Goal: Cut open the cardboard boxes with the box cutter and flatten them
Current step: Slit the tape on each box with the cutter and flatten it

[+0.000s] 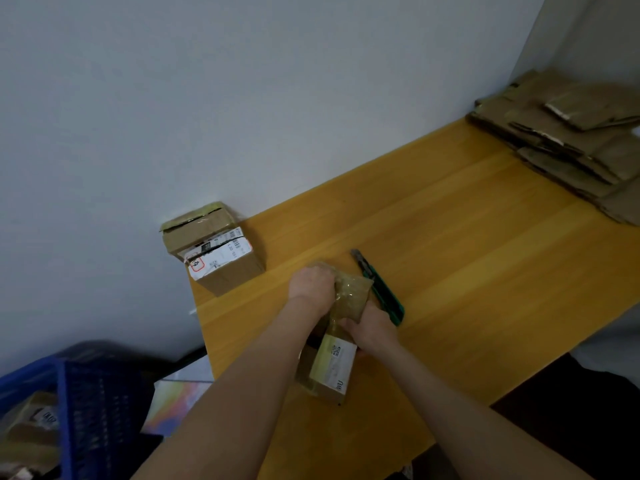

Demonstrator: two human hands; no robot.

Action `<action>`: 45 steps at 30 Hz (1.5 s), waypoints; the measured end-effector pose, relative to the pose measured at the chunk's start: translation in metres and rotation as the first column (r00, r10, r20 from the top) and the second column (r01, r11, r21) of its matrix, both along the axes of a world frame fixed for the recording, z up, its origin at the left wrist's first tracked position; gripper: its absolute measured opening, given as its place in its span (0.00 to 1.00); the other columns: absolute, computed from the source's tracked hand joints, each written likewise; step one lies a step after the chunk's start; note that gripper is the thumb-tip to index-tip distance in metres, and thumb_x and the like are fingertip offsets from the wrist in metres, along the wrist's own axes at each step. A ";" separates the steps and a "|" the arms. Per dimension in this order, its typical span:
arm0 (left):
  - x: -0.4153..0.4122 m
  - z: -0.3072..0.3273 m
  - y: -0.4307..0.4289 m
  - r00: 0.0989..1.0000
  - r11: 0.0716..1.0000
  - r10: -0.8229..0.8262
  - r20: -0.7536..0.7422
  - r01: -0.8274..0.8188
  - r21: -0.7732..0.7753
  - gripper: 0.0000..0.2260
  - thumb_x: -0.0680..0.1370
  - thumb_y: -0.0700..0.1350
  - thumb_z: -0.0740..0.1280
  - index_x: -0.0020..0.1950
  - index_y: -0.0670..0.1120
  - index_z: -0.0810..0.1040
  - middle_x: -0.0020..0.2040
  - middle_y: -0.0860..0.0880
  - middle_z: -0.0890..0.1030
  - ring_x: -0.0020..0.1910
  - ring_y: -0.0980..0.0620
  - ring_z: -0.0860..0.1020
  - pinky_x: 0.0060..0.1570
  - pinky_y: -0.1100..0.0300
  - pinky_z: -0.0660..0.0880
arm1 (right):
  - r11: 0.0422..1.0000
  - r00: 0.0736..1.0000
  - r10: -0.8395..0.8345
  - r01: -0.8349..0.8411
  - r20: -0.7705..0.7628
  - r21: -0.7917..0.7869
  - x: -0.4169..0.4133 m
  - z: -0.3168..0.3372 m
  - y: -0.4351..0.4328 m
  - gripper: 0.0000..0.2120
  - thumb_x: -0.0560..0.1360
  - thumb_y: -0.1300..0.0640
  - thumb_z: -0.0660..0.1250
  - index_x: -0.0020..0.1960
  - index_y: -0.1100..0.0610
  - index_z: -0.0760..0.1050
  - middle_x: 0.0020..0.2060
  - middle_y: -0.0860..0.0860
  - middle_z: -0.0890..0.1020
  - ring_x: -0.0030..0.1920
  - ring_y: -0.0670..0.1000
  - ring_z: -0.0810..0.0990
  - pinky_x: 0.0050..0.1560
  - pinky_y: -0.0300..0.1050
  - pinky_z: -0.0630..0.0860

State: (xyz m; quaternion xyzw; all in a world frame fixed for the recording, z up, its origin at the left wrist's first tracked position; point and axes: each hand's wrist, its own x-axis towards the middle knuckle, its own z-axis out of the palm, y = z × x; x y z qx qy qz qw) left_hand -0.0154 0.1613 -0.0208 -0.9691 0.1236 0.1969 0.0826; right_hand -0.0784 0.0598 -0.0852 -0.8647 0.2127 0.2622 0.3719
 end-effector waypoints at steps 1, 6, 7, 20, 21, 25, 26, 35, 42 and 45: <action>0.002 0.002 0.004 1.000 1.000 -0.008 -0.015 0.007 -0.025 0.12 0.81 0.38 0.57 0.59 0.41 0.77 0.58 0.43 0.80 0.57 0.44 0.79 0.48 0.55 0.75 | 1.000 1.000 0.003 -0.003 0.003 0.000 0.000 0.000 0.000 0.22 0.75 0.46 0.67 0.62 0.57 0.67 0.54 0.55 0.80 0.50 0.57 0.82 0.49 0.54 0.81; 0.015 0.009 0.020 0.993 0.996 -0.033 -0.112 0.023 -0.089 0.12 0.82 0.40 0.55 0.59 0.40 0.75 0.58 0.41 0.79 0.57 0.43 0.77 0.47 0.56 0.70 | 1.000 1.000 0.019 -0.019 -0.003 0.015 0.000 0.003 -0.001 0.21 0.76 0.48 0.67 0.63 0.56 0.67 0.55 0.55 0.79 0.51 0.57 0.81 0.48 0.55 0.81; 0.016 0.009 0.022 0.991 0.995 -0.035 -0.127 0.023 -0.098 0.11 0.82 0.40 0.55 0.58 0.40 0.75 0.58 0.41 0.79 0.56 0.43 0.77 0.46 0.57 0.69 | 0.999 1.000 0.017 -0.017 0.001 0.028 -0.001 0.003 -0.002 0.20 0.76 0.48 0.67 0.63 0.56 0.67 0.55 0.55 0.79 0.50 0.57 0.81 0.48 0.56 0.81; 0.017 0.017 0.042 0.969 0.990 -0.046 -0.244 0.012 -0.138 0.13 0.83 0.42 0.55 0.54 0.38 0.77 0.47 0.43 0.77 0.46 0.45 0.75 0.47 0.56 0.70 | 0.983 0.999 0.034 -0.031 -0.017 0.183 -0.004 0.008 -0.012 0.19 0.77 0.54 0.67 0.65 0.55 0.67 0.56 0.56 0.78 0.51 0.57 0.81 0.39 0.54 0.83; 0.016 0.016 0.042 0.972 0.990 -0.048 -0.231 0.016 -0.138 0.13 0.83 0.43 0.55 0.54 0.38 0.77 0.50 0.42 0.79 0.48 0.44 0.76 0.47 0.55 0.70 | 0.980 0.999 0.034 -0.029 -0.018 0.196 -0.003 0.007 -0.013 0.19 0.77 0.54 0.67 0.66 0.55 0.67 0.57 0.56 0.78 0.52 0.57 0.81 0.40 0.54 0.83; 0.000 0.007 0.043 0.995 0.990 0.032 -0.097 -0.044 -0.132 0.14 0.82 0.52 0.58 0.58 0.44 0.75 0.51 0.44 0.80 0.45 0.47 0.75 0.41 0.55 0.69 | 0.979 0.999 0.010 -0.016 0.031 0.203 -0.001 0.009 -0.025 0.21 0.78 0.43 0.62 0.63 0.55 0.73 0.51 0.54 0.81 0.47 0.54 0.82 0.40 0.49 0.82; -0.005 0.005 0.043 0.995 0.987 0.067 -0.074 -0.076 -0.140 0.16 0.82 0.55 0.59 0.60 0.45 0.74 0.51 0.45 0.80 0.45 0.47 0.75 0.40 0.56 0.69 | 0.994 0.996 0.013 -0.022 0.085 0.106 0.003 0.010 -0.031 0.23 0.78 0.39 0.59 0.61 0.56 0.76 0.47 0.52 0.82 0.44 0.52 0.82 0.41 0.49 0.82; -0.017 -0.015 0.039 0.990 0.968 0.139 0.026 -0.130 -0.213 0.19 0.82 0.59 0.56 0.65 0.47 0.68 0.40 0.50 0.75 0.36 0.52 0.74 0.31 0.62 0.68 | 0.909 0.995 0.098 -0.101 -0.029 -0.405 0.043 -0.017 -0.052 0.22 0.78 0.48 0.65 0.67 0.57 0.66 0.62 0.56 0.74 0.62 0.56 0.72 0.54 0.51 0.74; -0.016 -0.011 0.028 0.972 0.944 0.235 0.006 -0.227 -0.241 0.16 0.82 0.57 0.57 0.58 0.46 0.72 0.38 0.51 0.73 0.37 0.51 0.74 0.34 0.60 0.69 | 0.988 0.972 -0.064 0.093 0.224 -0.122 0.034 0.004 -0.055 0.14 0.81 0.49 0.56 0.52 0.58 0.74 0.40 0.53 0.78 0.36 0.51 0.76 0.34 0.45 0.74; -0.018 -0.008 0.023 0.967 0.938 0.254 -0.006 -0.248 -0.240 0.17 0.82 0.57 0.57 0.55 0.44 0.75 0.41 0.48 0.76 0.40 0.48 0.76 0.38 0.58 0.73 | 0.997 0.954 0.073 -0.062 0.290 -0.045 0.008 0.036 -0.048 0.10 0.81 0.50 0.58 0.58 0.53 0.71 0.39 0.50 0.78 0.36 0.50 0.78 0.35 0.48 0.78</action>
